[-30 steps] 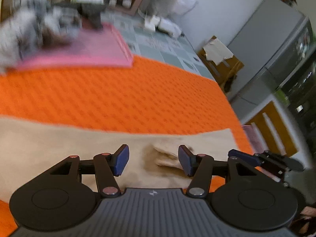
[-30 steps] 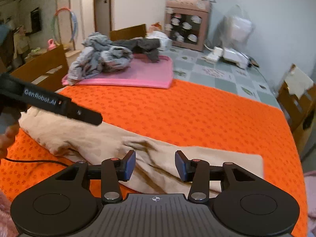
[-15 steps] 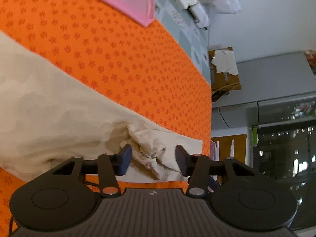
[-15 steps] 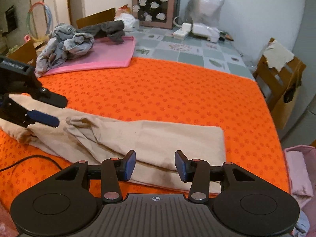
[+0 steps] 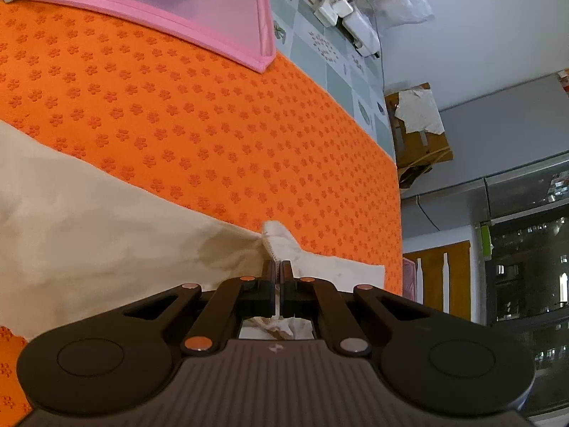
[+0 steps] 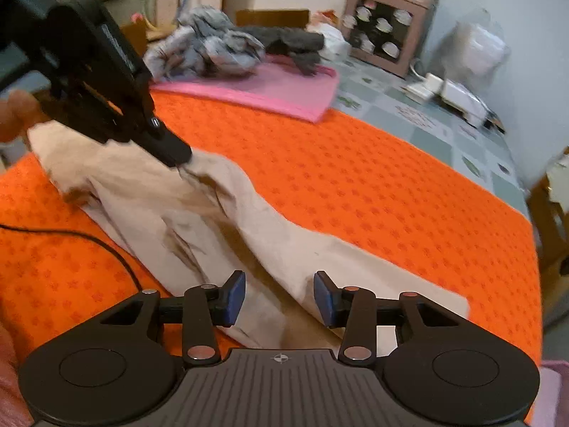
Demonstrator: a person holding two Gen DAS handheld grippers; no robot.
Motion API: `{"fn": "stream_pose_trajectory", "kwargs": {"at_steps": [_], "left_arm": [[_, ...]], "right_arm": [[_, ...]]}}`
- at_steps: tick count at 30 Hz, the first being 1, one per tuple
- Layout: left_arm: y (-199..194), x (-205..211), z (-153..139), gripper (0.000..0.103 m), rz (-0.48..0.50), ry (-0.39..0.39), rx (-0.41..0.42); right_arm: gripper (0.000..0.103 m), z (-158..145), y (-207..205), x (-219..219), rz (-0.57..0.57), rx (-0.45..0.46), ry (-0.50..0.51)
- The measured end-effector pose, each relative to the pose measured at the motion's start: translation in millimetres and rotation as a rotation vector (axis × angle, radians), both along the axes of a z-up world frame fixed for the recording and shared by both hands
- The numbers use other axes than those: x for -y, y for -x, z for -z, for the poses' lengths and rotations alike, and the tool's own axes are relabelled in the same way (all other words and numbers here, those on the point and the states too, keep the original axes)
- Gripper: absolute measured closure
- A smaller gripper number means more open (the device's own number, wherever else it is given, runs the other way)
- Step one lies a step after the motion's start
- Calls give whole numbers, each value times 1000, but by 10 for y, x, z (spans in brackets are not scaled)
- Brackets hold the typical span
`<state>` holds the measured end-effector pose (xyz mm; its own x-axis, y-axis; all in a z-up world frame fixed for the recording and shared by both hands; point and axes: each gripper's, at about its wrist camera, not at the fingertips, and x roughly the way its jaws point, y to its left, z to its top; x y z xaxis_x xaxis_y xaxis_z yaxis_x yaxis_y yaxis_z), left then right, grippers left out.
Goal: Fold clothes
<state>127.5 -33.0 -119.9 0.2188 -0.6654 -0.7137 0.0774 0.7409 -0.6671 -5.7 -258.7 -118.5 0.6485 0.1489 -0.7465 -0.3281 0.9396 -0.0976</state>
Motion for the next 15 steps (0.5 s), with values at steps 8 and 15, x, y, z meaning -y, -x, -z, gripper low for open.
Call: {"fn": "stream_pose_trajectory", "kwargs": {"at_steps": [8,15], "left_arm": [[42,8,7,101,3,5,8],[16,64,-20,100,-12,-3,40]], "right_arm": [[82,-144,-296,-122,-103,-4,-110],[100,-142,-459,49,-126,-96,-224]]}}
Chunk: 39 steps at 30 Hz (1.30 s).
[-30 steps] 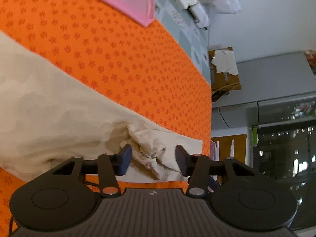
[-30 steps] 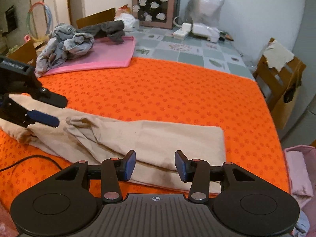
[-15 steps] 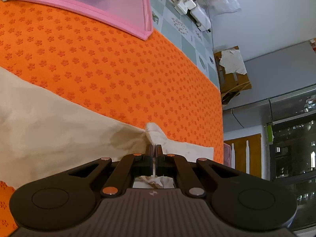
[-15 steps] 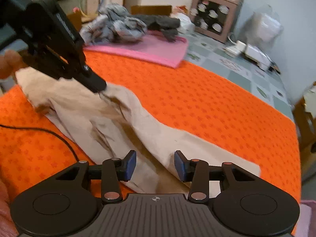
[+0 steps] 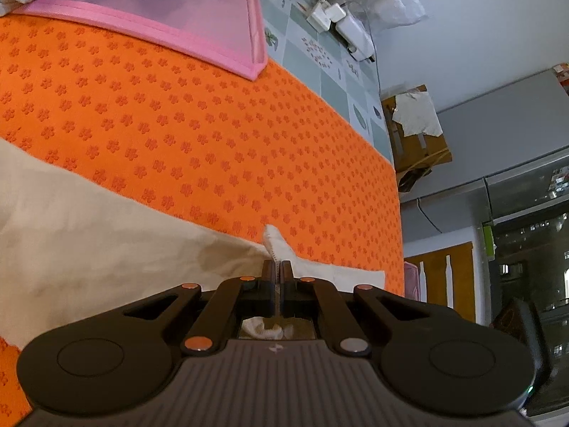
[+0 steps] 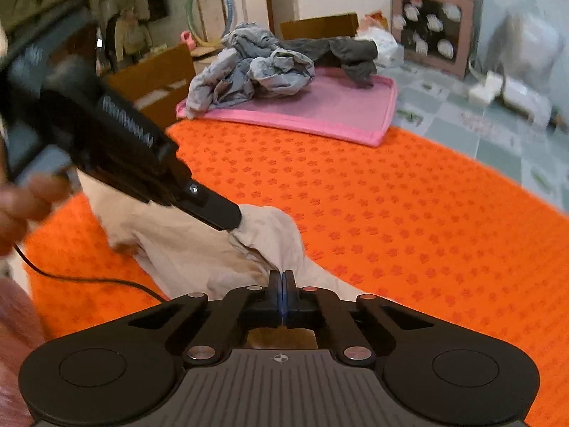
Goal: Fold clothes
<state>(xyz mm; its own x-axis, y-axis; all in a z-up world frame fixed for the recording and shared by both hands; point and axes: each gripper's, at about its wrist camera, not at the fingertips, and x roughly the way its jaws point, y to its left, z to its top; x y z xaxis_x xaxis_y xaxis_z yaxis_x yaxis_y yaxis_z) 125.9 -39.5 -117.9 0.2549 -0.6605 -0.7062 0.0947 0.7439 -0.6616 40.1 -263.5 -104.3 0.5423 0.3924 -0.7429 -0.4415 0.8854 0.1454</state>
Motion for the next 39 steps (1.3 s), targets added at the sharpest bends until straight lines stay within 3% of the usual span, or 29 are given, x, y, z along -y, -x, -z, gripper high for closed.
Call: {"fn": "stream_pose_trajectory", "kwargs": {"at_steps": [2,4,11,18,20,21,22,23,26,35,38,39], "left_arm": [[0,-17,16,98,-21,20,-15],[27,-47,4,88,-39,55,-21],[153,-107,-21,84,-58,122,-66],[115,136,38,81,-11,75,-58],[104,203,40,81,-5,37,-14],[101,209,34,96,-6,27,3],[97,214,28,103,-6,17,19],[93,220,22,103,-7,7,36],[81,237,3,103,-7,-21,84],[96,315,7,103,63,-55,101],[137,348,38,99,88,-68,102],[150,364,46,93,94,-71,104]], "right_arm": [[100,-50,-60,115,35,-41,-62],[100,-91,-124,217,76,-86,-116],[100,-77,-317,464,226,-234,-280],[100,-38,-337,459,239,-280,-329],[100,-39,-333,480,242,-293,-346],[100,-44,-330,503,245,-299,-358],[100,-50,-327,526,248,-305,-369],[100,-56,-324,549,252,-311,-380],[100,-110,-330,592,243,-293,-339],[99,-123,-440,449,115,-250,-173],[99,-93,-491,449,120,-269,-193],[99,-86,-508,462,127,-277,-209]]}}
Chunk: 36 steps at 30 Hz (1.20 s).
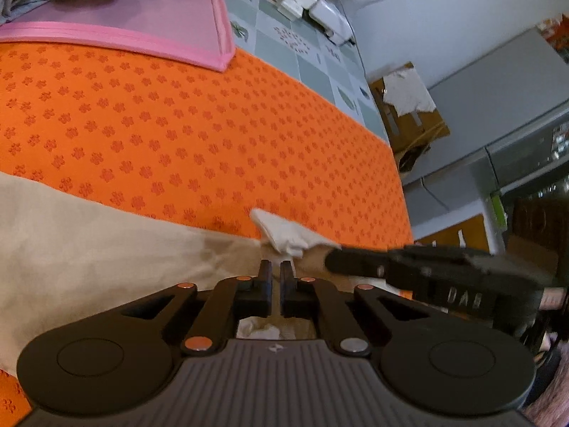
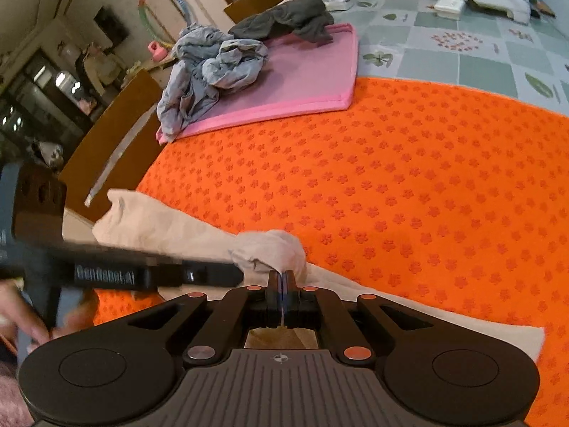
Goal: Fold clothes
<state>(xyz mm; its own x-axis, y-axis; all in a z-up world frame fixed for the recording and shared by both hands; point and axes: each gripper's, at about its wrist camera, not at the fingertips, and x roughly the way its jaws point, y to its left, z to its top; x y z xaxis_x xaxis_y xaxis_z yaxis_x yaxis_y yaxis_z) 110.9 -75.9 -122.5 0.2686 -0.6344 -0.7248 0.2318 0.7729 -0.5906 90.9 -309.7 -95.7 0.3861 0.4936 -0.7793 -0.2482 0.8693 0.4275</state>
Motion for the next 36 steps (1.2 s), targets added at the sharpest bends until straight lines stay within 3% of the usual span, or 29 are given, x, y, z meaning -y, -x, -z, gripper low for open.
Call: {"fn": "stream_pose_trajectory", "kwargs": {"at_steps": [3,8,11,19,22,27,31,36], "left_arm": [[1,26,34,89,-4,14,-9],[-68,-16,79,89,-66,151,-102],[-110,-37,119,89,-96,181,-146],[-171,-95,198,90,-146,192,-183],[-183,-104,211,99,-154,200,-186],[-160,-135,159,102,-139,186,-156],[-136,-182,113,102,-98,165,-154],[-77,-326,103,102,-75,152,-171]], "right_arm": [[99,29,-42,35,16,-21,-42],[99,44,-53,74,31,-34,-60],[99,49,-48,86,34,-36,-67],[99,72,-16,97,34,-40,-98],[99,80,-4,88,27,-46,-105],[99,76,23,67,17,-42,-99],[86,13,78,117,34,-10,-69],[81,-24,279,333,115,23,-18]]}}
